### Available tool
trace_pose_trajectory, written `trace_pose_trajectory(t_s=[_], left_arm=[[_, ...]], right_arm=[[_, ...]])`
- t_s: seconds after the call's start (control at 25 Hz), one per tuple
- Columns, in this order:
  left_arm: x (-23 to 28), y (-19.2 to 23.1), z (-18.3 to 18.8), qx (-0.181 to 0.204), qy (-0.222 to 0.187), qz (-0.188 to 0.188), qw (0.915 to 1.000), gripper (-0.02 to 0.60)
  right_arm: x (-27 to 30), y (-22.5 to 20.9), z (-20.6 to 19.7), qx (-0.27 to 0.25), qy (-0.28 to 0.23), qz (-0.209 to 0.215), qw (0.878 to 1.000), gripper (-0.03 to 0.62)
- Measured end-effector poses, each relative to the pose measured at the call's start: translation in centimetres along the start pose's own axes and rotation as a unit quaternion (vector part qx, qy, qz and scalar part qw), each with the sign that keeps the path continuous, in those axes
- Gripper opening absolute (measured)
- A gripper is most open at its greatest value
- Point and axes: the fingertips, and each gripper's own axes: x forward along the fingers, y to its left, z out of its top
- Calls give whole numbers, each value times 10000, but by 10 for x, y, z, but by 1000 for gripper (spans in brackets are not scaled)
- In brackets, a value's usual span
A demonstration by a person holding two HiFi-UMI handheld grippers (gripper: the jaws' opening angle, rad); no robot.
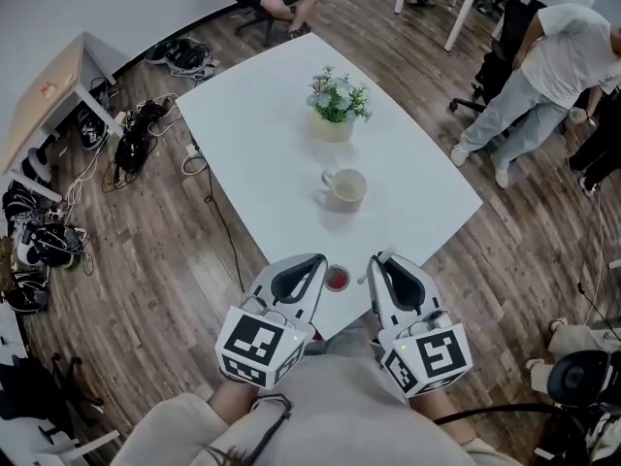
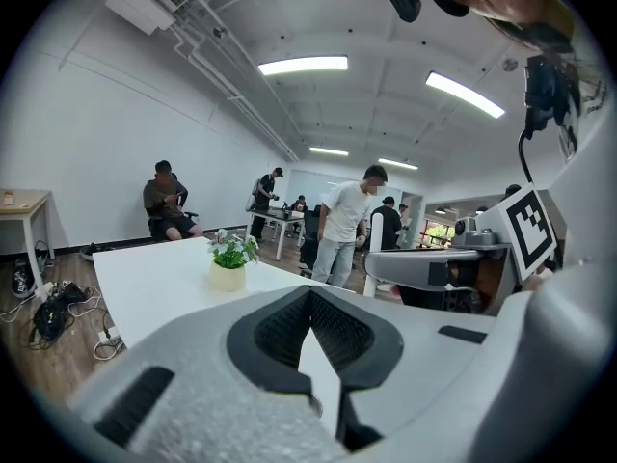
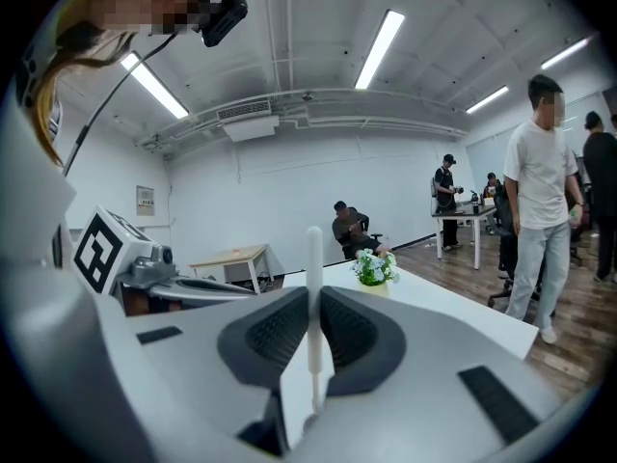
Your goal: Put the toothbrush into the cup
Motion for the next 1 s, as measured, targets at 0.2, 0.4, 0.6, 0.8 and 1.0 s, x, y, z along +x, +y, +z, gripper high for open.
trace_pose_trajectory(t_s=[0.2,0.4,0.6,0.8,1.0], left_arm=[[20,3,-3,-77,98,-4,9999,5],[38,4,-4,-93,74,-14,9999,3],[49,9,-8,-172,65,22,9998,3],[59,24,-4,-410,88,135,9990,5],[68,34,-8,-392,167,180,9989,5]], right_arm=[[18,-16,-3,56,36,64,10000,49],[38,-32,0,-25,-94,92,9999,49],[61,-49,10,-62,-289,54,9995,49],[93,-64,18,-80,-396,35,9992,49],[122,-79,19,-70,-399,28,9992,49]])
